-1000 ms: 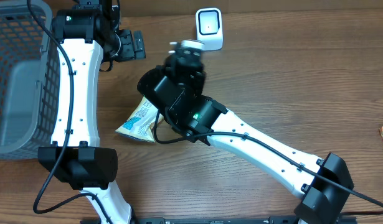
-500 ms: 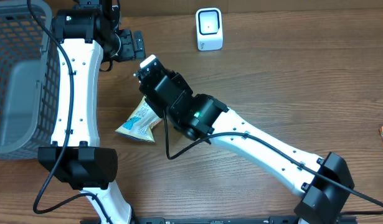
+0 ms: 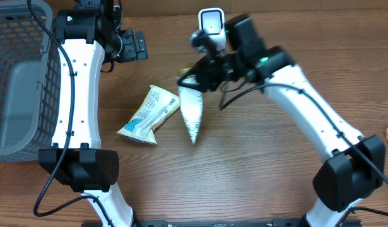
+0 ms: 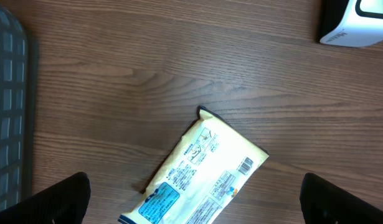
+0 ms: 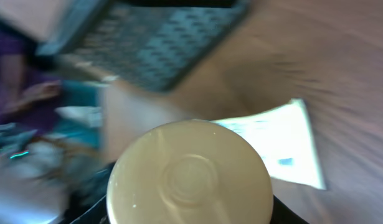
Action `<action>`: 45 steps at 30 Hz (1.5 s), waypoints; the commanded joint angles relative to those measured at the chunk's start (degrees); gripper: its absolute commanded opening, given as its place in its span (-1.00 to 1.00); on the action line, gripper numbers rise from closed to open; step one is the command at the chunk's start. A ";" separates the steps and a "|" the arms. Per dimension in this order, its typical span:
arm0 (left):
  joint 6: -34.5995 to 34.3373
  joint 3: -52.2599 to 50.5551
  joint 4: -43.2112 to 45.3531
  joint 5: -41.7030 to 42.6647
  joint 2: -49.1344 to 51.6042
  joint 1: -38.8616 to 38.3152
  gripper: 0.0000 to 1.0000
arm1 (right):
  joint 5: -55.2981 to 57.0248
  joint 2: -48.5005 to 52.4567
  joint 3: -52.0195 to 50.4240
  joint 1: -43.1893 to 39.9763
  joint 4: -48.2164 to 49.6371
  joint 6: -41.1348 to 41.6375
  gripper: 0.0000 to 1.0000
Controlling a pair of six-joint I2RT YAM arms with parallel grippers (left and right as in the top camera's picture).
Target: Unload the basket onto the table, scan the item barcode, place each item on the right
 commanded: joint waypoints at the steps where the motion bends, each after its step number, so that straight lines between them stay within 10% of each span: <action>1: -0.79 -0.20 0.07 -0.33 -0.50 0.57 0.99 | -27.93 -1.29 -1.01 -2.93 -3.23 -12.98 -0.66; 15: -0.79 -0.20 0.07 -0.33 -0.50 0.57 1.00 | -38.69 -0.94 -22.25 -5.33 11.23 -22.25 -0.65; 45: -0.79 -0.20 0.07 -0.33 -0.50 0.57 1.00 | -38.12 9.55 -23.34 -5.38 31.89 -31.63 -0.59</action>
